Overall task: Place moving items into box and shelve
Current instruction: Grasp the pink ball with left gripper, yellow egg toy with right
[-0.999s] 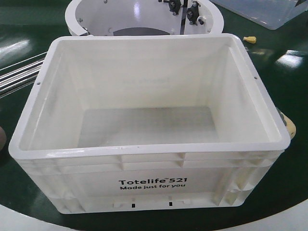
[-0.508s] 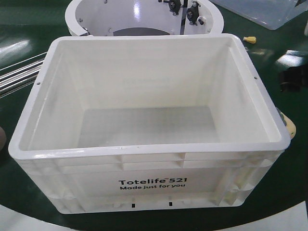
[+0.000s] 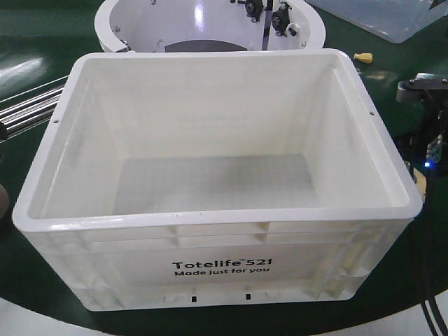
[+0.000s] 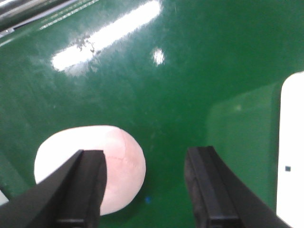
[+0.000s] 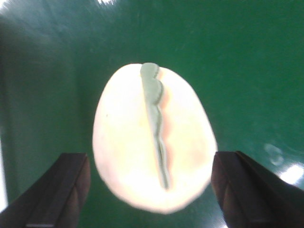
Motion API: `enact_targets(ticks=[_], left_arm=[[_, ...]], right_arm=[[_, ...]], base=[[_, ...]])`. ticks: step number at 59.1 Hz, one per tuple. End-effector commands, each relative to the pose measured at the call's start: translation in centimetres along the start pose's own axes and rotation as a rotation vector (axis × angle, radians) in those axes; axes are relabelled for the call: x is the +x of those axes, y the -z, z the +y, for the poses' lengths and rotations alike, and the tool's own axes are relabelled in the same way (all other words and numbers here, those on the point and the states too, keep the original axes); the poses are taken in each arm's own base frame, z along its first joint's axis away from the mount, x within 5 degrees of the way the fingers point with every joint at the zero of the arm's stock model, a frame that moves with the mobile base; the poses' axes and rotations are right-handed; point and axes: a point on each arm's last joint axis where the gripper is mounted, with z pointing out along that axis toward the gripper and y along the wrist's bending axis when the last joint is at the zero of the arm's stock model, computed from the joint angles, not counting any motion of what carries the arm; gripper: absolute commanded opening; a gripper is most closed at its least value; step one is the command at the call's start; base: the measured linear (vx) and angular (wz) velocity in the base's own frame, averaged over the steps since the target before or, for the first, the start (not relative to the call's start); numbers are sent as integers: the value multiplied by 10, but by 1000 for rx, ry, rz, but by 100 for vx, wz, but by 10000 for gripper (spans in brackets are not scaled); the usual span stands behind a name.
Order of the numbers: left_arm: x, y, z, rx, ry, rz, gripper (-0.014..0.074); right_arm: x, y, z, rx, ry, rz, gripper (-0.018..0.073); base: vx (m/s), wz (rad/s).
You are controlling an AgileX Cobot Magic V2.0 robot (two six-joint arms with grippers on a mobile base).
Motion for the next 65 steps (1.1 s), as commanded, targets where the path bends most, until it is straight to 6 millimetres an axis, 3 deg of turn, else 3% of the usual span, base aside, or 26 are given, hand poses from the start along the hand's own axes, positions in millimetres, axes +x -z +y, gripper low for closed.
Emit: enact_targets(ticks=[1, 22, 39, 58, 65], left_arm=[[-11, 12, -1, 3, -28, -83, 486], [-10, -10, 5, -48, -74, 8, 486], [-6, -26, 16, -155, -120, 99, 486], [2, -83, 20, -155, -128, 278, 482], [8, -103, 19, -136, -107, 343, 426]], right_arm=[[-12, 8, -1, 3, 1, -90, 582], [-18, -29, 1, 0, 6, -24, 582], [-20, -34, 2, -6, 3, -33, 582], [-21, -34, 2, -10, 0, -44, 578], [-20, -35, 2, -10, 0, -39, 529]], base=[[0, 0], [0, 0], [0, 0], [0, 0], [0, 0]])
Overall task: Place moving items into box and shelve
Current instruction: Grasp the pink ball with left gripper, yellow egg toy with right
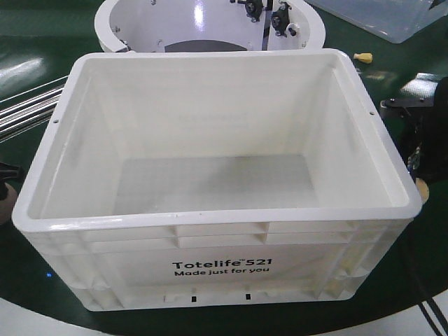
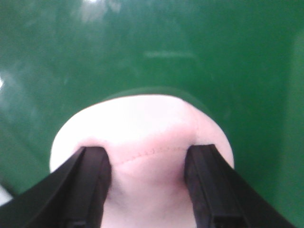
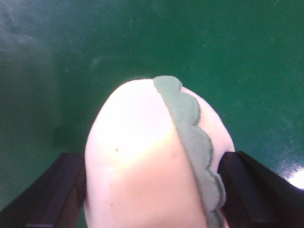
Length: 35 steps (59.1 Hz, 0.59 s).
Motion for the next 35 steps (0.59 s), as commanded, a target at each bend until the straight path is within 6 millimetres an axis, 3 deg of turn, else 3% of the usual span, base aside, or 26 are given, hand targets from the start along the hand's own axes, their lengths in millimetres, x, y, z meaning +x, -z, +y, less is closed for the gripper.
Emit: enact_targets(ticks=[1, 8, 17, 22, 29, 35], left_arm=[[1, -11, -3, 24, 36, 57, 404], [4, -23, -8, 66, 67, 126, 242], [6, -26, -10, 82, 66, 160, -9], [5, -25, -9, 81, 66, 153, -9], [4, -15, -8, 79, 75, 110, -8], [0, 9, -5, 73, 84, -12, -8]], right_arm=[[-8, 14, -1, -12, -16, -74, 510], [-7, 10, -1, -9, -16, -55, 364], [-7, 9, 0, -10, -56, -48, 90], [-7, 10, 0, -12, -64, -52, -16], [-8, 19, -1, -12, -65, -79, -11], [-8, 34, -3, -6, -61, -132, -9]], base=[[0, 0], [0, 0], [0, 0], [0, 0], [0, 0], [0, 0]])
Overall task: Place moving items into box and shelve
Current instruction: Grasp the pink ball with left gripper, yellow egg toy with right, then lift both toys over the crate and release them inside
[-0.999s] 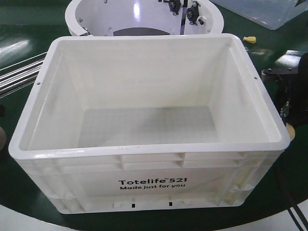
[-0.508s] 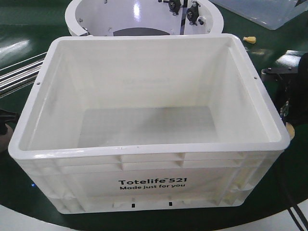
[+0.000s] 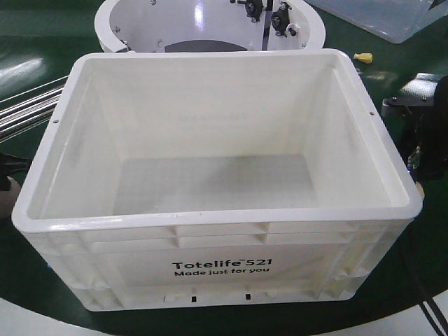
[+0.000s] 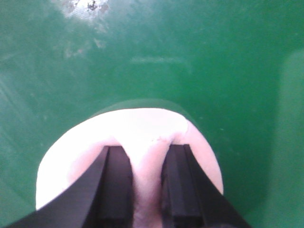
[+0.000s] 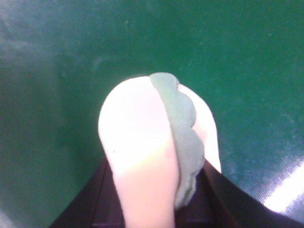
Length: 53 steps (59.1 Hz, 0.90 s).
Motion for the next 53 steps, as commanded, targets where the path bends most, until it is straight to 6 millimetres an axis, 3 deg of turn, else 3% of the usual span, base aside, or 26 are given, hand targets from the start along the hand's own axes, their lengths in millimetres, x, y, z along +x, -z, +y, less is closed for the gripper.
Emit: enact_targets(ticks=[1, 14, 34, 44, 53], left_arm=[[8, 22, -1, 23, 46, -7, -6], [12, 104, 3, 13, 63, -313, -3], [27, 244, 4, 53, 88, -771, -3], [30, 284, -14, 306, 112, -872, -3], [29, 289, -43, 550, 2, -862, -3]], right_arm=[[-7, 33, -2, -7, -13, -131, -9], [0, 87, -9, 24, 6, -295, -6], [31, 202, -13, -15, -18, -773, -6], [49, 246, -11, -111, -66, -993, -6], [58, 256, 17, -220, 78, -1023, -6]], base=[[0, 0], [0, 0], [0, 0], [0, 0], [0, 0]])
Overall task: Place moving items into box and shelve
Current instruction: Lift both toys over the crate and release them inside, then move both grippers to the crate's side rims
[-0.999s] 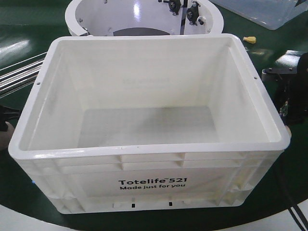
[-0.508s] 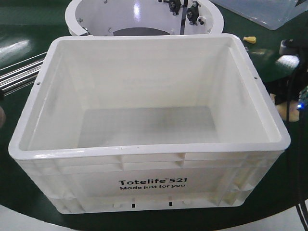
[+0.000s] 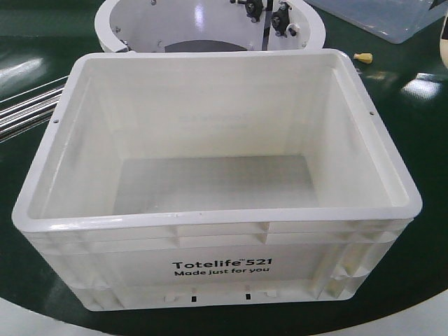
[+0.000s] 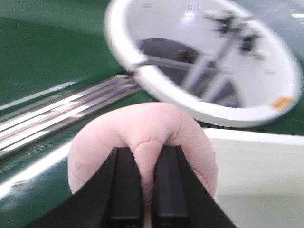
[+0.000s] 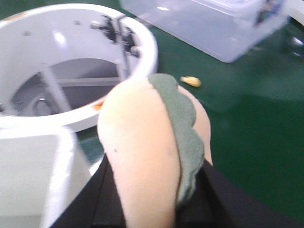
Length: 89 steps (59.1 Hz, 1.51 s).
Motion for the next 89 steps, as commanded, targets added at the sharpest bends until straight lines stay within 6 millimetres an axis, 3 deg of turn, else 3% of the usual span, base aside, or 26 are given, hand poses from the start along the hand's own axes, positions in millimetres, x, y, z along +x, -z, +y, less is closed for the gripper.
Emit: enact_targets(ticks=[1, 14, 24, 33, 38, 51, 58, 79, 89], left_arm=[[-10, 7, -29, 215, -4, -76, -3], [7, -23, -68, 465, -20, 110, 0], [26, -48, -96, 563, -94, 249, 6], [40, -73, -111, 594, -108, 335, 57], [47, -87, -115, 597, -112, 382, 114], [62, -112, -124, 615, -162, 441, 325], [63, -116, -125, 617, -156, 443, 399], [53, -116, -132, 666, -23, 366, 423], [41, -112, -126, 621, -11, 265, 423]], right_arm=[[-15, 14, 23, -121, 68, -129, -6], [1, 11, 99, -434, 265, -83, -4], [15, -4, 126, -510, 336, -16, 26], [26, -28, 133, -504, 326, 64, 123], [31, -37, 137, -513, 298, 104, 224], [35, -43, 140, -524, 274, 134, 552], [35, -43, 139, -520, 274, 135, 646], [31, -42, 139, -515, 226, 114, 602], [-4, -14, 135, -512, 271, -10, 599]], base=[[0, 0], [0, 0], [0, 0], [0, 0], [0, 0], [0, 0], [0, 0], [0, 0], [0, 0]])
